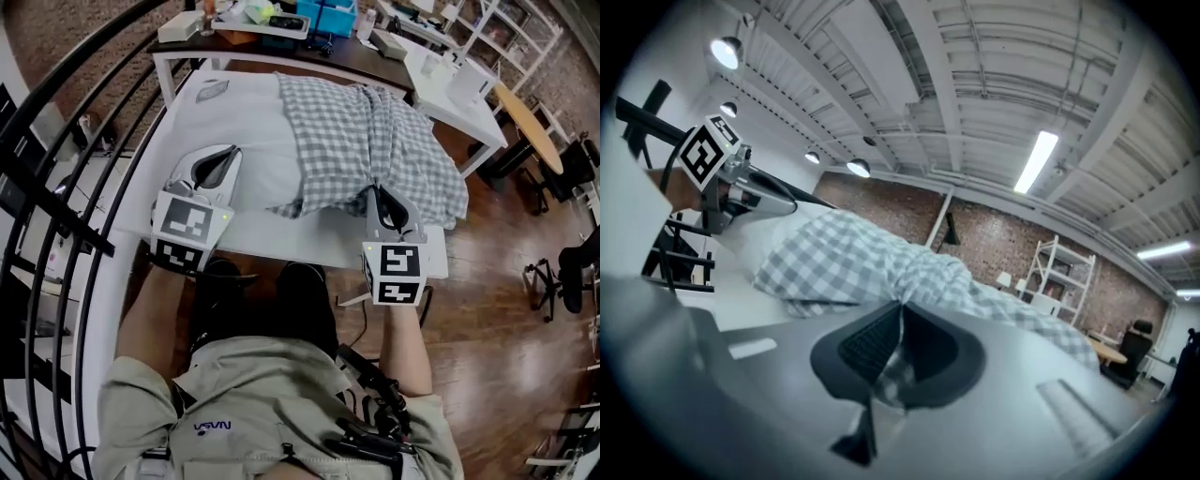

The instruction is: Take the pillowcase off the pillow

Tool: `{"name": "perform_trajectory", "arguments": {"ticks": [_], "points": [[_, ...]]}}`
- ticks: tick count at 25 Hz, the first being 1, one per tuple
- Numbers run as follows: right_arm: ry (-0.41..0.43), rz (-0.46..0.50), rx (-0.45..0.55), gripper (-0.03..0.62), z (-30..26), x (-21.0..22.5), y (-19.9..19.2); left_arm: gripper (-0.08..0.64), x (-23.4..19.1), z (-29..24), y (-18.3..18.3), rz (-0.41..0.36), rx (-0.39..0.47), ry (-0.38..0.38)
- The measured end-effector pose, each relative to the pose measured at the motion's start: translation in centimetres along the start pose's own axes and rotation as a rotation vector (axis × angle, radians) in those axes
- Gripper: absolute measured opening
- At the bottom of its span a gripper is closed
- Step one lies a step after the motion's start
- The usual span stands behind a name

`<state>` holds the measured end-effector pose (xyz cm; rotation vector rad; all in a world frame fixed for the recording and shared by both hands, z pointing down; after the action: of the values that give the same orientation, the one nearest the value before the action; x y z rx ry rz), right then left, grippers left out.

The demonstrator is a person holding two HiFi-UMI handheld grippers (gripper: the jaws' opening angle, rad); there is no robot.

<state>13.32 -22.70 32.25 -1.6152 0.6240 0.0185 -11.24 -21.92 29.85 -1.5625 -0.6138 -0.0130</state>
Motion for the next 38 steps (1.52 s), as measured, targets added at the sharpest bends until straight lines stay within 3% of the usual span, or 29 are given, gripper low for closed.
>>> {"name": "perform_trajectory", "arguments": {"ticks": [3,6,9,12,15,17,21,23,25,28,31,33,35,38], "points": [[-0.07,-0.009,-0.041,0.016,-1.5,3.4,-1.0,0.014,-2.1,-2.2,-1.8,0.016,-0.049,0.004],[-0.128,-0.089,-0.128,0.011,-2.7,6.5,-4.4,0.014,-3.0,-3.3,-5.0,0.09,-0.097,-0.025],[-0.139,-0.152,-0.19,0.011,-3.3,7.5,-7.8,0.017,-2.6,-3.5,-7.1,0.144,-0.122,-0.068],[-0.123,-0.15,-0.197,0.011,-3.3,6.6,-8.8,0.017,-1.7,-3.6,-7.4,0.146,-0.119,-0.089],[-0.087,-0.14,-0.166,0.013,-2.6,6.0,-8.1,0.032,-0.4,-2.8,-5.8,0.126,-0.088,-0.138],[-0.044,-0.164,-0.137,0.055,-1.5,5.7,-7.3,0.063,0.3,-1.2,-3.2,0.079,-0.035,-0.156],[0.026,-0.203,-0.034,0.109,1.4,6.0,-3.5,0.095,-0.7,1.6,4.0,-0.003,0.155,-0.11],[0.034,-0.203,0.032,0.109,2.1,6.7,-0.7,0.098,-1.5,0.7,6.3,-0.02,0.184,-0.096],[0.049,-0.171,0.075,0.109,1.9,7.6,2.0,0.117,-2.0,-1.9,7.2,-0.037,0.146,-0.104],[0.06,-0.082,0.08,0.109,-1.2,9.4,5.3,0.212,-3.2,-8.0,6.3,-0.085,0.017,-0.103],[0.1,-0.117,0.039,0.121,-5.8,11.6,7.2,0.295,-4.2,-13.8,3.1,-0.126,-0.157,-0.091],[0.143,-0.206,0.013,0.127,-8.8,12.8,8.1,0.295,-4.1,-16.4,0.5,-0.073,-0.241,-0.13],[0.161,-0.262,0.004,0.132,-11.5,13.6,9.3,0.283,-4.0,-17.3,-0.5,0.012,-0.254,-0.167],[0.162,-0.271,-0.005,0.148,-15.6,13.4,11.2,0.165,-3.4,-17.3,-0.1,0.042,-0.23,-0.201]]}}
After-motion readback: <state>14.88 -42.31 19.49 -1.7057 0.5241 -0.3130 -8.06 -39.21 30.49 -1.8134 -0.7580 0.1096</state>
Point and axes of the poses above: the fingertips, and each gripper's own axes: z backward along the fingers, x to its right, y out of its top, the point moved 3 cm from there along z, backward along the fingers, and after that the axes turned 4 degrees about -z, right-handed, at the moved point
